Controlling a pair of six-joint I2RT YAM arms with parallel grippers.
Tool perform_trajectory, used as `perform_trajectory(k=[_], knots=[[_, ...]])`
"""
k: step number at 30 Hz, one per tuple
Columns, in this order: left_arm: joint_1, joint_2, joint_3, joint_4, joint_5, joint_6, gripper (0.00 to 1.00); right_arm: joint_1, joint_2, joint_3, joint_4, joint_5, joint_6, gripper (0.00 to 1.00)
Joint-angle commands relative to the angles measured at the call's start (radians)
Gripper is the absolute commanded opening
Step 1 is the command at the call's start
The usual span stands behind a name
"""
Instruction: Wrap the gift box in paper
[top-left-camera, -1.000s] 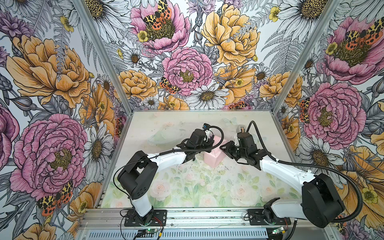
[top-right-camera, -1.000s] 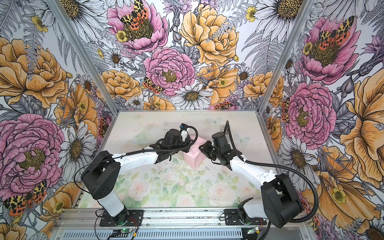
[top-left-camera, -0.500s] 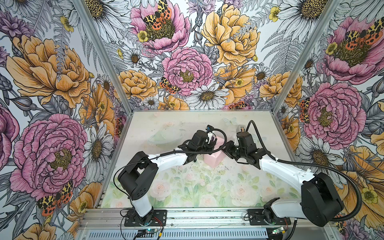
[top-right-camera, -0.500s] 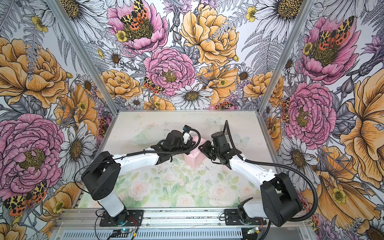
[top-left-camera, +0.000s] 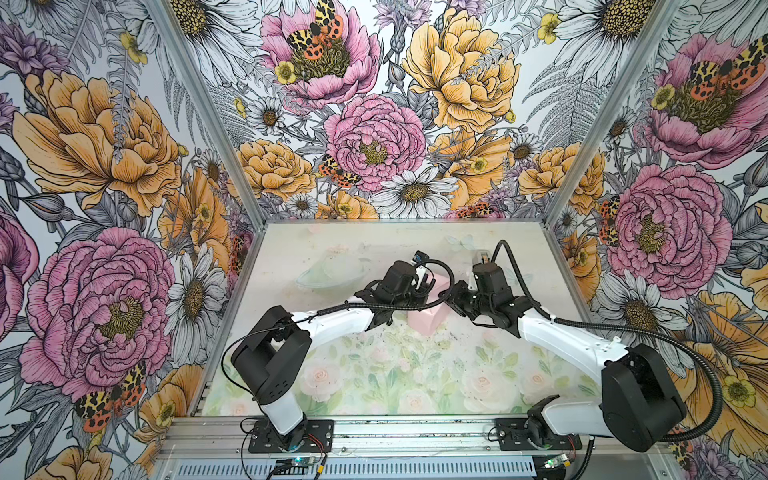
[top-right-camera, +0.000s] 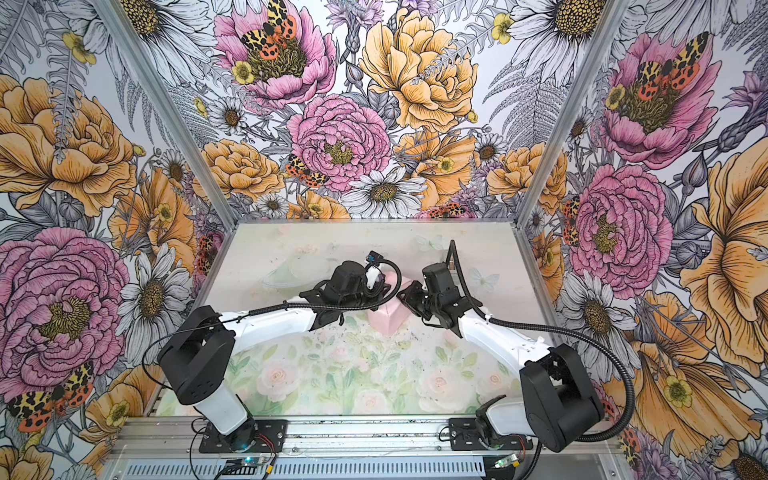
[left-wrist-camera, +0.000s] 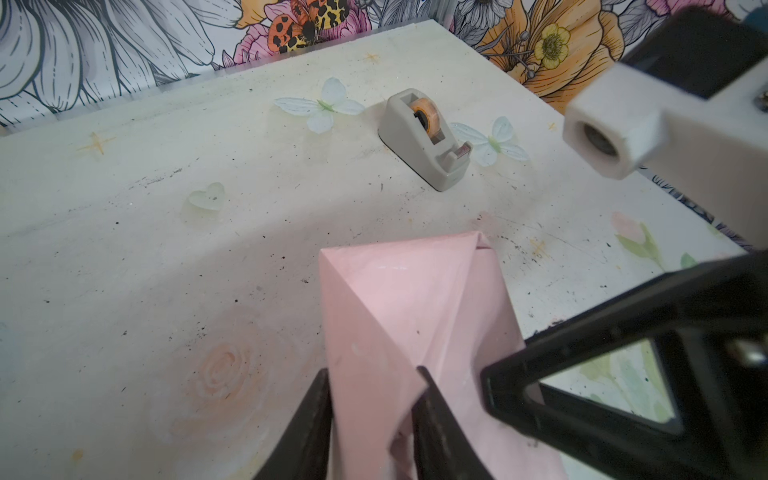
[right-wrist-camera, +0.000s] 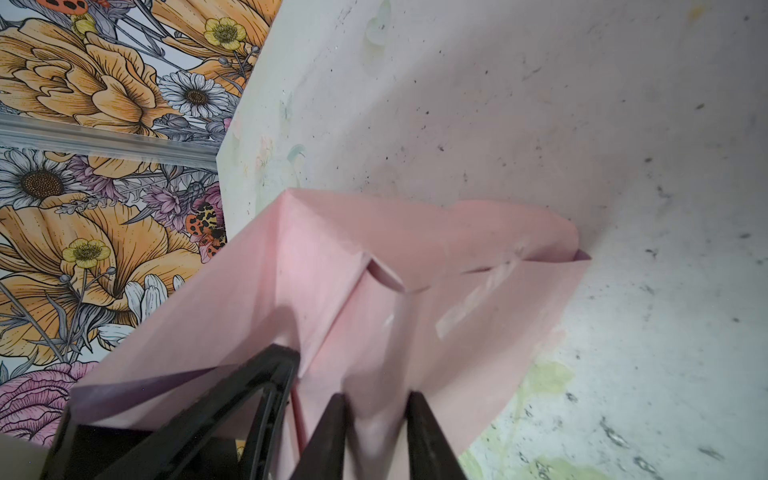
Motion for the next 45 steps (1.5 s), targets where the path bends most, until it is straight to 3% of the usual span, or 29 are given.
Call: perform_trajectory(k=[1, 7, 15, 27, 33, 45], knots=[[-0.03, -0.052, -0.009, 0.023, 0.056, 0.017, 0.31, 0.008, 0.036, -0.002, -0.051, 0.015, -0.023, 0.26], [-0.025, -0.044, -0.008, 0.029, 0.076, 0.014, 0.26, 0.008, 0.035, -0.002, -0.052, 0.012, -0.025, 0.25], [-0.02, -0.024, -0.044, 0.059, 0.141, -0.004, 0.34, 0.006, 0.005, 0.012, -0.052, 0.017, -0.029, 0.34], [0.001, -0.028, -0.109, 0.116, 0.258, -0.036, 0.57, -0.046, -0.104, 0.005, -0.053, 0.018, -0.018, 0.57], [0.025, -0.036, -0.17, 0.182, 0.328, -0.063, 0.66, -0.051, -0.052, 0.051, -0.053, -0.03, -0.029, 0.6], [0.061, -0.029, -0.243, 0.318, 0.463, -0.082, 0.75, -0.033, 0.037, 0.104, -0.106, -0.076, -0.075, 0.61]])
